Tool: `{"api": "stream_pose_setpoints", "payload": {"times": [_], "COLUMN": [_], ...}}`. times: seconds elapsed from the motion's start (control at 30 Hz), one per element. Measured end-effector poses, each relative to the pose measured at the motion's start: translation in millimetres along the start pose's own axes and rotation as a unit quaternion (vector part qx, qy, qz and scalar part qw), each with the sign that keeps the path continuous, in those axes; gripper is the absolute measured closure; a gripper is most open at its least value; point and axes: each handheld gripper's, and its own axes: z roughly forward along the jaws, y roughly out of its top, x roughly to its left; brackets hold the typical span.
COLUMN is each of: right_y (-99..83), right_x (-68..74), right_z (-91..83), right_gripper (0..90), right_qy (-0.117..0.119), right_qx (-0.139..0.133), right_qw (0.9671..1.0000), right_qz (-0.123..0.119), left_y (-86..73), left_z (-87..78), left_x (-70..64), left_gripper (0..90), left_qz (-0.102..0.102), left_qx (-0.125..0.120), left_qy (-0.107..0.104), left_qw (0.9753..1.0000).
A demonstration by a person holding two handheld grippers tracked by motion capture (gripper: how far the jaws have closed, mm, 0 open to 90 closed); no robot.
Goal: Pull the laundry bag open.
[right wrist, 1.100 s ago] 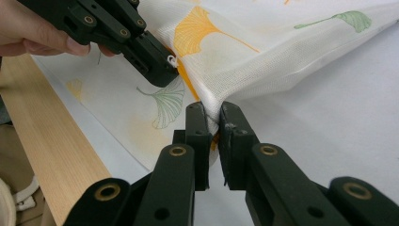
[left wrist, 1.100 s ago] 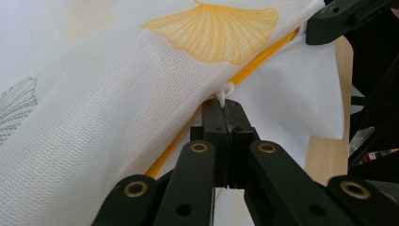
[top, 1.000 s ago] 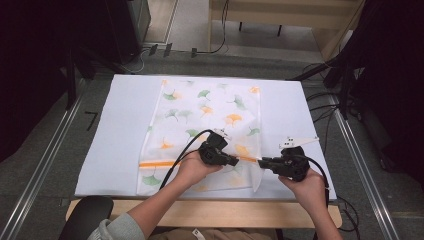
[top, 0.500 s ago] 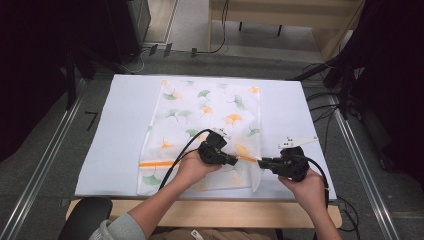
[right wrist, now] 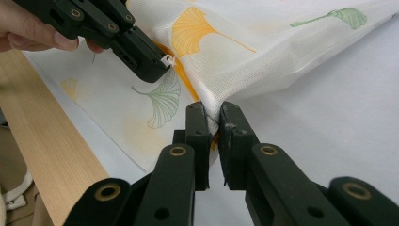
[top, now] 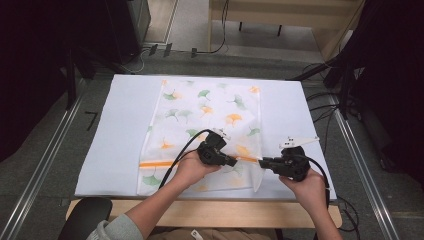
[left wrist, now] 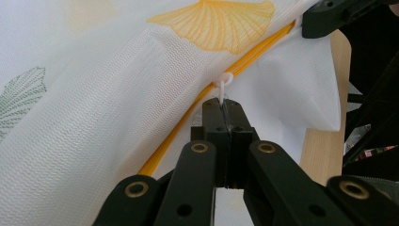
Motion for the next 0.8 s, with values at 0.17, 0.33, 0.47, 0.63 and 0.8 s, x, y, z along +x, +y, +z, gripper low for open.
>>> {"api": "stream_pose_setpoints", "payload": {"times": [0.17, 0.33, 0.47, 0.63, 0.8], "right_y": [-0.3, -0.7, -0.1, -0.4, -0.6], "right_x": [0.5, -0.6, -0.9, -2.0, -1.7], "right_z": [-1.1, -1.7, -0.1, -0.9, -0.6], "right_gripper": [85.4, 85.4, 85.4, 85.4, 85.4], "right_qy": [-0.001, -0.002, -0.001, -0.002, -0.002], "right_qx": [-0.003, -0.002, -0.001, 0.0, 0.001], "right_qw": [1.0, 1.0, 1.0, 1.0, 1.0], "right_qz": [0.001, 0.004, 0.003, 0.007, 0.005], "left_y": [-4.7, -16.7, -25.4, -26.3, -26.3], "left_z": [-7.9, -23.2, -34.0, -32.3, -33.0], "left_x": [7.7, 19.0, 26.9, 25.7, 26.9], "left_gripper": [90.0, 90.0, 90.0, 90.0, 90.0], "left_qz": [-0.003, -0.015, -0.031, -0.028, -0.036], "left_qx": [0.01, 0.014, 0.011, 0.008, 0.006], "left_qy": [0.005, 0.021, 0.024, 0.021, 0.02], "left_qw": [0.9999, 0.9996, 0.9992, 0.9993, 0.9991]}}
